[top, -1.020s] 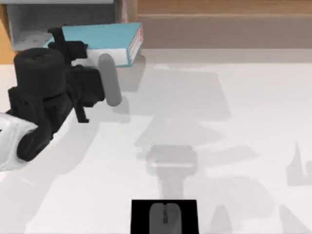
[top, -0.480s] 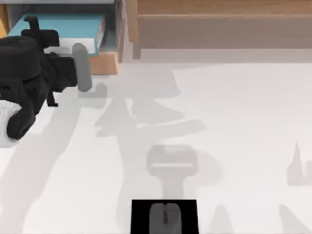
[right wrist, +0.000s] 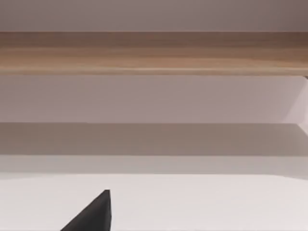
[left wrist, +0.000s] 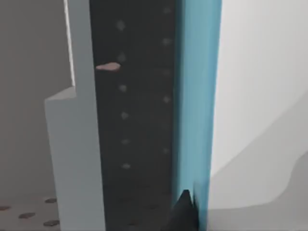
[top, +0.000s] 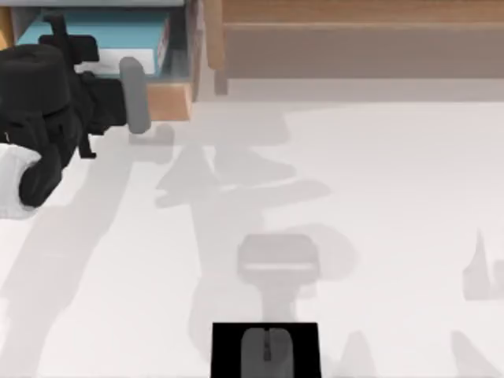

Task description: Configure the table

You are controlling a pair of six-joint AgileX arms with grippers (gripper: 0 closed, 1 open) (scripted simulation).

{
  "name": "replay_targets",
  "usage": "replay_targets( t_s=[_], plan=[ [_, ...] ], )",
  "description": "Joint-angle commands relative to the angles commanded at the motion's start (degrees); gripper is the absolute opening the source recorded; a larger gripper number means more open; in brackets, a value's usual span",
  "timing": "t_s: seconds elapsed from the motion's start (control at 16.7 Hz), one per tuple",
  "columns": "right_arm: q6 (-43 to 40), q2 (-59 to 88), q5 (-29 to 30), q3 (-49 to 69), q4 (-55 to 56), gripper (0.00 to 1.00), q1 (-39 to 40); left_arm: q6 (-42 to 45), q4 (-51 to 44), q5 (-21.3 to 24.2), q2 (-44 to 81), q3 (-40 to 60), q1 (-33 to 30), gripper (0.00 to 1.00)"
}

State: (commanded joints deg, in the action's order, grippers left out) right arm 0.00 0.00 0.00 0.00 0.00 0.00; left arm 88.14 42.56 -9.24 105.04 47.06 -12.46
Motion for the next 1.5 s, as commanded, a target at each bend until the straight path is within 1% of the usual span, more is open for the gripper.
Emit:
replay_targets(
  t_s=[0.12, 0.36, 1.14, 1.2, 1.5],
  plan=[
    [0.0, 0.0, 0.0, 0.0, 0.0, 1.00, 0.0, -0.1, -0.2, 0.3, 1.8, 1.8, 0.2, 0.00],
    [0.0, 0.0, 0.0, 0.0, 0.0, 1.00, 0.0, -0.1, -0.3, 0.4, 2.1, 2.1, 0.2, 0.00],
    [0.0, 0.0, 0.0, 0.0, 0.0, 1.00, 0.0, -0.1, -0.3, 0.4, 2.1, 2.1, 0.2, 0.98],
    [0.0, 0.0, 0.0, 0.0, 0.0, 1.00, 0.0, -0.1, -0.3, 0.4, 2.1, 2.1, 0.2, 1.00],
    [0.0, 0.0, 0.0, 0.0, 0.0, 1.00, 0.0, -0.1, -0.3, 0.4, 2.1, 2.1, 0.2, 1.00]
  ],
)
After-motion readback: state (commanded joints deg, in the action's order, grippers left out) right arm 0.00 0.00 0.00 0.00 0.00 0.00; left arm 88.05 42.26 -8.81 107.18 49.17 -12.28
